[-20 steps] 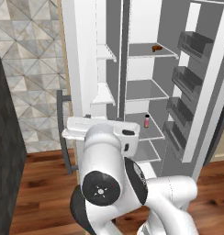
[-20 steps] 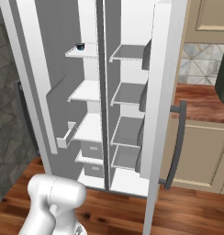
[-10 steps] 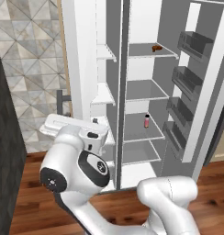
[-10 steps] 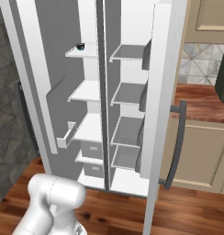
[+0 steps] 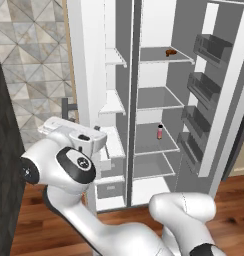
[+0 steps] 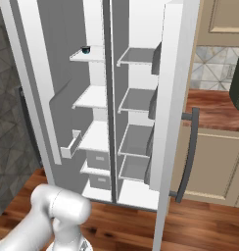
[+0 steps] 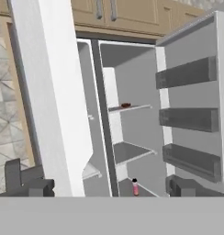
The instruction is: Pick up the frozen chicken drumstick from the freezer, place it on any shelf in the fridge, and close the fridge and freezer doors when done.
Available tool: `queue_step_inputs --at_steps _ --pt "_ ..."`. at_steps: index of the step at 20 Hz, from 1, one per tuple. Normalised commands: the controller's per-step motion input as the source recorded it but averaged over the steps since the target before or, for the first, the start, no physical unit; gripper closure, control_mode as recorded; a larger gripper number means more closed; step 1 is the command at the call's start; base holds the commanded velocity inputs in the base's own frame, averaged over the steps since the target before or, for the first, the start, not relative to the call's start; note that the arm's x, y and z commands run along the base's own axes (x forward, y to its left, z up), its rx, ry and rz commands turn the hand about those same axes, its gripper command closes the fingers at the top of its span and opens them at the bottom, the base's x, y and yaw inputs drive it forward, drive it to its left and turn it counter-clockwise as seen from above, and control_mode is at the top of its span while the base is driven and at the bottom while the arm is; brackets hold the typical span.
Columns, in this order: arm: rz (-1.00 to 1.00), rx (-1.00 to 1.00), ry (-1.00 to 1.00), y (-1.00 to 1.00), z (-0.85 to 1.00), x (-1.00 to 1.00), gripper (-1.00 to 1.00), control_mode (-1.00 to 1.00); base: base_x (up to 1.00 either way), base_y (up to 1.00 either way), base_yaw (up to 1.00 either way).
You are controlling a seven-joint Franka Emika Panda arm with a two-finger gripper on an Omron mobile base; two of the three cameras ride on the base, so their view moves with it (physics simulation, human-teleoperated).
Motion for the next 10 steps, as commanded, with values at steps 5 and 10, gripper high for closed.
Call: queue_step_inputs --at_steps 5,10 --pt "-0.01 0.0 0.01 0.04 -0.09 0.04 -1.0 -1.0 0.0 0.0 0.0" --pt "-0.12 0.0 0.01 0.17 -0.31 0.39 -1.0 -1.0 0.0 0.0 0.0"
